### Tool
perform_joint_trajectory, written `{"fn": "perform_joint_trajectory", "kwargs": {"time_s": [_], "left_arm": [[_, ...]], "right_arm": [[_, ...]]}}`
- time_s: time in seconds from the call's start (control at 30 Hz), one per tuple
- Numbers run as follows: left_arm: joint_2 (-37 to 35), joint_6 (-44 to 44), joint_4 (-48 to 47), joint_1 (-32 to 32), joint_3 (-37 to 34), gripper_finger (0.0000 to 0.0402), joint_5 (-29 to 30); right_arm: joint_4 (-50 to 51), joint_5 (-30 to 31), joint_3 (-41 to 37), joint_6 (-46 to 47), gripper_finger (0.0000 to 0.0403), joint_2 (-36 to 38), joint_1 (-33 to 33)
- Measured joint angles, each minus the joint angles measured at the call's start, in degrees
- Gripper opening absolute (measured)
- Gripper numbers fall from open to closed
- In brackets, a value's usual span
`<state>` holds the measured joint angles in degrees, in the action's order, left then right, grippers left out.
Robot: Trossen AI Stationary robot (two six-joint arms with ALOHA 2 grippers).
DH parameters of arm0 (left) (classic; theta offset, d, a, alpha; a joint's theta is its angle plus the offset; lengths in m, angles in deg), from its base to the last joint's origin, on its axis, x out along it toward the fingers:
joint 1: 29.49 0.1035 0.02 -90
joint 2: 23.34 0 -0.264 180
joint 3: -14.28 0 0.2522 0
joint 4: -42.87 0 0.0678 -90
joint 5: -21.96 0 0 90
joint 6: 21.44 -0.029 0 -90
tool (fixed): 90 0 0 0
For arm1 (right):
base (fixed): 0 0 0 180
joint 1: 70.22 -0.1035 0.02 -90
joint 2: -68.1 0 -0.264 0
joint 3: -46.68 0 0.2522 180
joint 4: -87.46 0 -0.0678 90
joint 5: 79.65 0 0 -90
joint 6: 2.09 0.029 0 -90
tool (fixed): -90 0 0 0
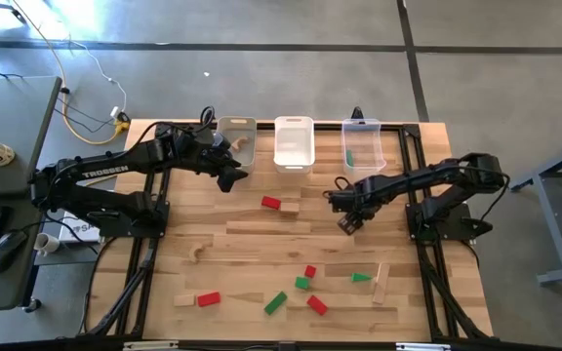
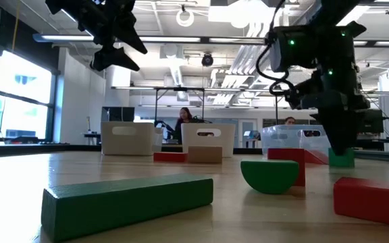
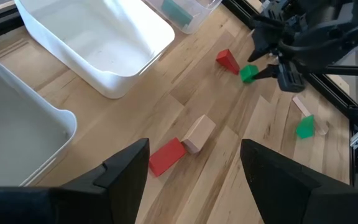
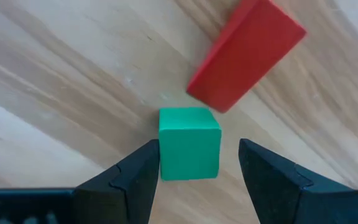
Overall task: Sort & place blocks by color
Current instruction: Put the green block into the transparent bin
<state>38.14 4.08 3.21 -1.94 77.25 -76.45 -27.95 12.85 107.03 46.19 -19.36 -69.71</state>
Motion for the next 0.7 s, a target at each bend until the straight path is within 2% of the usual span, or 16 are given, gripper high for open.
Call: {"fn": "perform_joint_trajectory", "kwargs": {"time_s": [0.23, 0.5, 0.7], "left_arm": [[0.0, 0.0, 0.0, 0.0, 0.0, 0.0239, 0.0], [0.0, -0.1, 0.0, 0.0, 0.0, 0.0239, 0.1], [0.0, -0.2, 0.0, 0.0, 0.0, 0.0239, 0.1]], "right_arm": [[-3.0, 0.9, -1.5, -1.2, 0.0197, 0.0, -0.1], [-6.2, -3.0, -4.2, -1.3, 0.0108, 0.1, -0.1], [-4.9, -3.4, -3.8, -1.8, 0.0108, 1.2, -0.1]]}}
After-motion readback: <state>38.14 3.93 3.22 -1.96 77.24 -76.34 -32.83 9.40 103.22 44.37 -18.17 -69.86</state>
